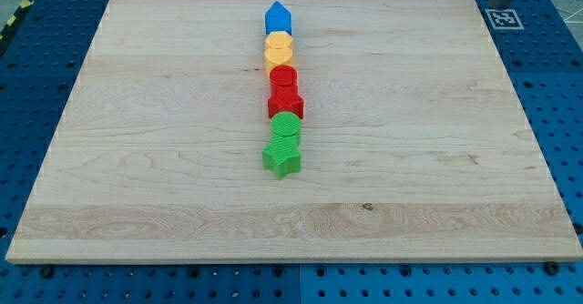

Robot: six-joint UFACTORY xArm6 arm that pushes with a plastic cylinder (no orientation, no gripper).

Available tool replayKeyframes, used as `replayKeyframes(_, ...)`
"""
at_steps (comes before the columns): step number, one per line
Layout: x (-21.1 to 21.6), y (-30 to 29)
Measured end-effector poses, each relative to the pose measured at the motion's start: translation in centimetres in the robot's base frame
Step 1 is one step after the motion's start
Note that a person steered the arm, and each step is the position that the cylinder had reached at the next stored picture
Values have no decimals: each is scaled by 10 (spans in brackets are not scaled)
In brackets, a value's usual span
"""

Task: Point at the green circle

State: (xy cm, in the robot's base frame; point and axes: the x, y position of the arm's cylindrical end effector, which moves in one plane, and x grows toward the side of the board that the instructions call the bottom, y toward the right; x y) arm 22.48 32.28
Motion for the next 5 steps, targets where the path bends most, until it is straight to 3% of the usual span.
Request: replayKeyframes(5,93,-30)
